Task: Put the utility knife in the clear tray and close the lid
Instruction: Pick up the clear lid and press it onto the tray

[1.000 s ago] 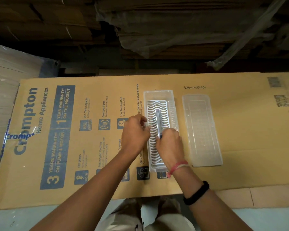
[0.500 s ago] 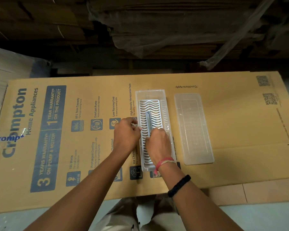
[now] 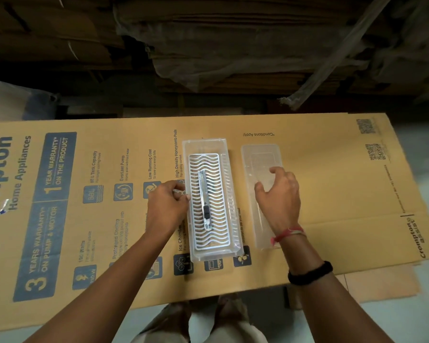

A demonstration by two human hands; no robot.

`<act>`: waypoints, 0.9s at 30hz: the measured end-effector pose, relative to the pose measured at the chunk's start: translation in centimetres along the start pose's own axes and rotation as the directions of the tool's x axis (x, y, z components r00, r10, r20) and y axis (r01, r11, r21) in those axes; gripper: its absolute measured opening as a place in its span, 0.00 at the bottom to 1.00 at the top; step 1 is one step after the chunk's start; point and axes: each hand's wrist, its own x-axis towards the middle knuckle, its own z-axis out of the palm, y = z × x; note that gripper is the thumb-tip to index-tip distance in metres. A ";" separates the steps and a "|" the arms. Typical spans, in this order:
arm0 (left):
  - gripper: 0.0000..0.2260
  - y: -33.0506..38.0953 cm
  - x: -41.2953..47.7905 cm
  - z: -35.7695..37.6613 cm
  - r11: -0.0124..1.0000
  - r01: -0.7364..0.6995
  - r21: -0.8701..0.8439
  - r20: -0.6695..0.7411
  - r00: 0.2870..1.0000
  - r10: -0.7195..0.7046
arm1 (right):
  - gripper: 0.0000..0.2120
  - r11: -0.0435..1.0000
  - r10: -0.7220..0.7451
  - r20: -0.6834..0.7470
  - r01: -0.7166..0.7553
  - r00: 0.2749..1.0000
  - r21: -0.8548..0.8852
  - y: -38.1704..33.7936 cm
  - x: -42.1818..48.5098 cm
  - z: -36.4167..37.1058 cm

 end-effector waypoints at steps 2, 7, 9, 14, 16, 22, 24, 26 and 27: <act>0.06 -0.2 0.0 0.1 1.000 -0.006 0.008 0.003 1.000 0.006 | 0.28 0.993 0.051 0.095 -0.041 0.994 -0.107 1.7 0.7 1.2; 0.06 -0.3 0.1 0.0 1.000 0.011 -0.001 0.027 1.000 -0.011 | 0.33 0.966 0.118 0.214 -0.061 0.970 -0.252 3.9 0.6 3.6; 0.06 -0.1 0.1 0.1 1.000 0.014 0.006 0.024 1.000 -0.014 | 0.33 0.968 0.135 0.233 -0.078 0.963 -0.240 4.3 0.6 3.9; 0.06 0.0 0.1 0.4 0.999 0.019 0.032 0.000 1.000 -0.019 | 0.34 0.969 0.131 0.227 -0.076 0.965 -0.236 4.7 0.9 4.3; 0.06 0.0 0.0 0.5 0.999 0.018 0.032 -0.006 1.000 -0.018 | 0.33 0.971 0.127 0.216 -0.076 0.968 -0.227 4.5 1.0 4.0; 0.06 -0.3 -0.1 0.6 1.000 0.025 0.007 -0.014 1.000 -0.025 | 0.32 0.989 0.111 0.137 -0.096 0.984 -0.108 2.7 0.8 1.0; 0.05 -0.4 -0.2 0.8 1.000 0.023 -0.001 -0.019 1.000 -0.023 | 0.33 0.996 0.087 0.104 -0.085 0.991 -0.021 1.2 0.1 -0.3; 0.06 -0.5 -0.2 0.8 1.000 0.018 -0.001 -0.025 1.000 -0.019 | 0.33 0.997 0.051 0.093 -0.056 0.994 0.060 -0.5 -1.1 -1.2; 0.05 -0.6 -0.1 0.9 1.000 0.020 -0.003 -0.028 0.999 -0.020 | 0.33 0.995 0.031 0.098 -0.040 0.995 0.092 -1.3 -1.9 -1.4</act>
